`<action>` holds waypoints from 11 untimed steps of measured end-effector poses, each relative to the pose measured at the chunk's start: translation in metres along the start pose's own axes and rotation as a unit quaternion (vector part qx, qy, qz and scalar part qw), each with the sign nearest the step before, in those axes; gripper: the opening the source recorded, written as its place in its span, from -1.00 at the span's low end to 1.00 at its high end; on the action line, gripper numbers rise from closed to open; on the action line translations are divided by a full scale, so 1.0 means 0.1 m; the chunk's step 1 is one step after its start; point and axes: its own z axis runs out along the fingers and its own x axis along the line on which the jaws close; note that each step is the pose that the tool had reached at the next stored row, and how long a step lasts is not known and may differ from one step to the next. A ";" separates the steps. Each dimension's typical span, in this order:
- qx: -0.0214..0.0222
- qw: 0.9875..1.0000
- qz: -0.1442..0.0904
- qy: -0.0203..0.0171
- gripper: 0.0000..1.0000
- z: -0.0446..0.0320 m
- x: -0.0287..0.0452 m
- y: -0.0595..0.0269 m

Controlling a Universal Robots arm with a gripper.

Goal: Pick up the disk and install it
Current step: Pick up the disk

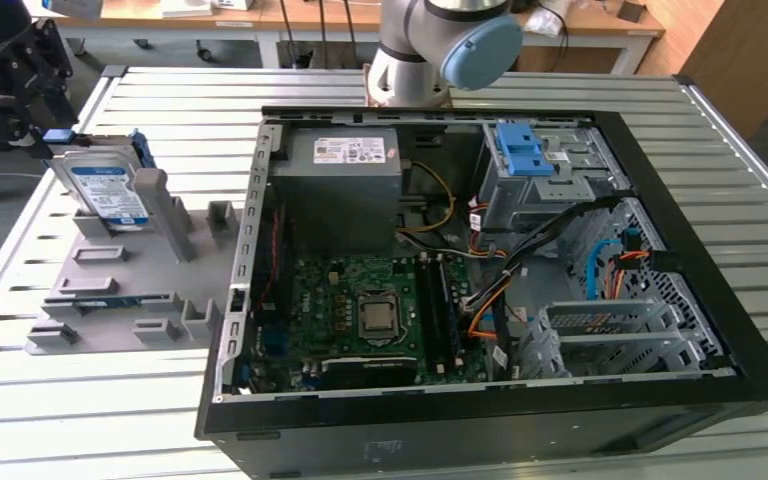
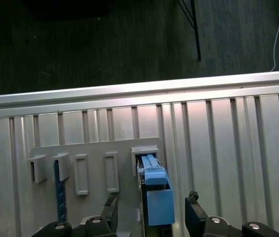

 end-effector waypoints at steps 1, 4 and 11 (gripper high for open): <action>0.000 1.000 0.000 0.000 0.29 0.015 -0.003 0.001; 0.000 1.000 -0.002 0.000 0.29 0.067 -0.022 0.004; 0.001 1.000 -0.005 0.000 0.12 0.163 -0.065 0.047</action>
